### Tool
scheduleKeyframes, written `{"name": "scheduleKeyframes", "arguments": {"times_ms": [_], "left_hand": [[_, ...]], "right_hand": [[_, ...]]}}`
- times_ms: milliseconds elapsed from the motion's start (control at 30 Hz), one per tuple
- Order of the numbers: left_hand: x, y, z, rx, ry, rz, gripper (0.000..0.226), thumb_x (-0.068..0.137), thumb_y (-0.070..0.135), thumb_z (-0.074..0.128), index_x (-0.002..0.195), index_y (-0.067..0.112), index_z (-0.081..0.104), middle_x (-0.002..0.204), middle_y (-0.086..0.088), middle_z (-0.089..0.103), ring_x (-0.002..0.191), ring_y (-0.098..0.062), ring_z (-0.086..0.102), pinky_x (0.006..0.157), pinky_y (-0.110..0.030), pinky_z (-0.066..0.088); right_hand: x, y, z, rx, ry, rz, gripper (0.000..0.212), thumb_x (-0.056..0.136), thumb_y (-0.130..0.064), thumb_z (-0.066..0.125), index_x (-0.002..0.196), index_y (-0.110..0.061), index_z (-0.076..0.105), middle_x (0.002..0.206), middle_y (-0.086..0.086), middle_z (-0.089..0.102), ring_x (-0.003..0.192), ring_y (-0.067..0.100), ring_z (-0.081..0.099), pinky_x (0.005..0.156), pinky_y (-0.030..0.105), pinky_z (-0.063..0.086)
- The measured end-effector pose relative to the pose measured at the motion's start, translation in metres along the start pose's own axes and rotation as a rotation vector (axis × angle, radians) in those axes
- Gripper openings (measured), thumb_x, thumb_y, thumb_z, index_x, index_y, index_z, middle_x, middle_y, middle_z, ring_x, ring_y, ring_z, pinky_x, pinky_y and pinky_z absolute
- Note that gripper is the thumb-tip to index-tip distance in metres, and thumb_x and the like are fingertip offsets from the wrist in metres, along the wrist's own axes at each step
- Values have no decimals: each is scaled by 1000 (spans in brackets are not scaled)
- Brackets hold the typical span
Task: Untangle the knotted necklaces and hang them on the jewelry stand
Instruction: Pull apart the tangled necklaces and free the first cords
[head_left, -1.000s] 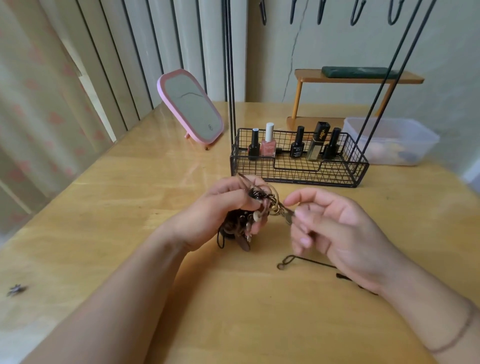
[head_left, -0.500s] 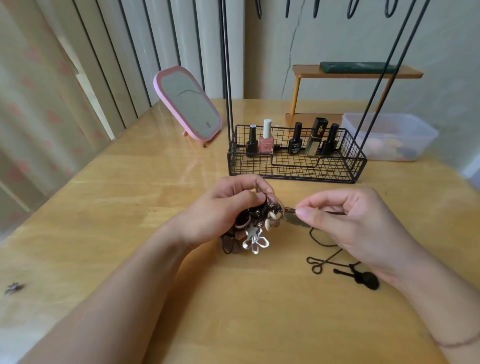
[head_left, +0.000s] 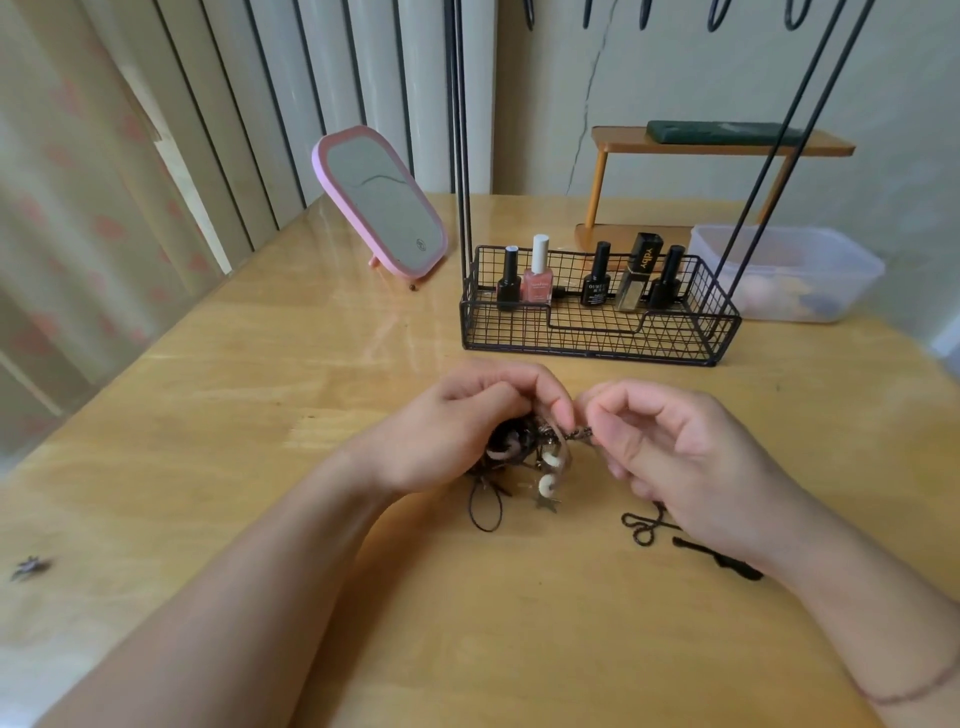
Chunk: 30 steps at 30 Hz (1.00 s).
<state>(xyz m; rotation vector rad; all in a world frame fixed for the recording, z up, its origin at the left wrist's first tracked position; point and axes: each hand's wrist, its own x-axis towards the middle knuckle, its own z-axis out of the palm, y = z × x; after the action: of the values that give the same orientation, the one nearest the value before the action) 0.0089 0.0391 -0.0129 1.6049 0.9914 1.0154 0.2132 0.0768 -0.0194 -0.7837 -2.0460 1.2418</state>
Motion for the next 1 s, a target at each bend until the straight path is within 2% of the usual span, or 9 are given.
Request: {"name": "scheduleKeyframes", "arguments": {"times_ms": [100, 200, 267, 533, 633, 767, 867, 933, 1000], "left_hand": [[-1, 0, 4, 5, -14, 3, 15, 96, 18, 51, 88, 11, 62, 73, 2, 65, 65, -10, 60, 63, -20, 49], [-2, -2, 5, 81, -31, 31, 11, 88, 7, 69, 88, 14, 60, 68, 7, 65, 58, -6, 55, 57, -18, 47], [-2, -2, 4, 78, -18, 34, 11, 86, 5, 66, 88, 15, 60, 67, 5, 64, 58, -10, 55, 57, -20, 48], [-3, -1, 6, 83, 31, 16, 8, 87, 10, 60, 84, 14, 66, 67, -3, 63, 55, -10, 56, 53, -20, 46], [-4, 1, 6, 37, 21, -7, 12, 88, 8, 57, 80, 12, 65, 64, -4, 61, 50, -9, 55, 48, -17, 44], [-4, 3, 3, 87, 27, -5, 19, 92, 1, 55, 78, 7, 66, 62, 1, 64, 50, -5, 56, 50, -14, 44], [-4, 2, 3, 130, 26, -13, 20, 96, -5, 53, 80, -5, 66, 60, 7, 64, 49, -1, 55, 51, -11, 43], [-5, 2, 3, 142, 17, -18, 20, 96, -7, 53, 80, -6, 66, 59, 8, 63, 49, -1, 55, 50, -10, 43], [-5, 3, 4, 147, 4, -14, 19, 94, -4, 53, 81, -4, 66, 59, 8, 64, 49, -1, 55, 51, -10, 43]], "right_hand": [[0, -2, 0, 80, 9, 8, 24, 96, -37, 56, 77, -24, 63, 62, -3, 49, 56, 18, 36, 50, 25, 31], [-1, -2, 1, 147, 5, 8, 24, 95, -36, 53, 78, -22, 62, 57, -8, 40, 56, 17, 30, 51, 37, 26], [-1, -2, 1, 130, 27, 7, 22, 93, -35, 52, 78, -21, 61, 56, -7, 36, 55, 16, 29, 52, 39, 25], [-3, -2, -4, 66, 57, -74, 4, 84, -29, 68, 86, -26, 69, 54, -6, 34, 50, 15, 29, 48, 23, 27], [-3, -1, -5, 11, 53, -118, 12, 82, -26, 71, 93, -29, 73, 58, -4, 34, 52, 12, 30, 50, 18, 29], [-6, 1, -2, -80, 87, -154, 16, 81, -27, 73, 95, -32, 74, 56, 2, 41, 51, 8, 37, 52, 16, 34], [-8, 3, 2, -113, 97, -197, 18, 80, -36, 72, 97, -33, 73, 62, 7, 57, 50, 20, 48, 48, 26, 40], [-7, 3, 3, -159, 127, -212, 16, 80, -39, 72, 94, -31, 74, 69, 1, 66, 51, 26, 54, 46, 31, 43], [-6, 2, 3, -199, 155, -217, 7, 80, -32, 75, 87, -28, 76, 73, -8, 69, 52, 22, 54, 46, 27, 43]]}}
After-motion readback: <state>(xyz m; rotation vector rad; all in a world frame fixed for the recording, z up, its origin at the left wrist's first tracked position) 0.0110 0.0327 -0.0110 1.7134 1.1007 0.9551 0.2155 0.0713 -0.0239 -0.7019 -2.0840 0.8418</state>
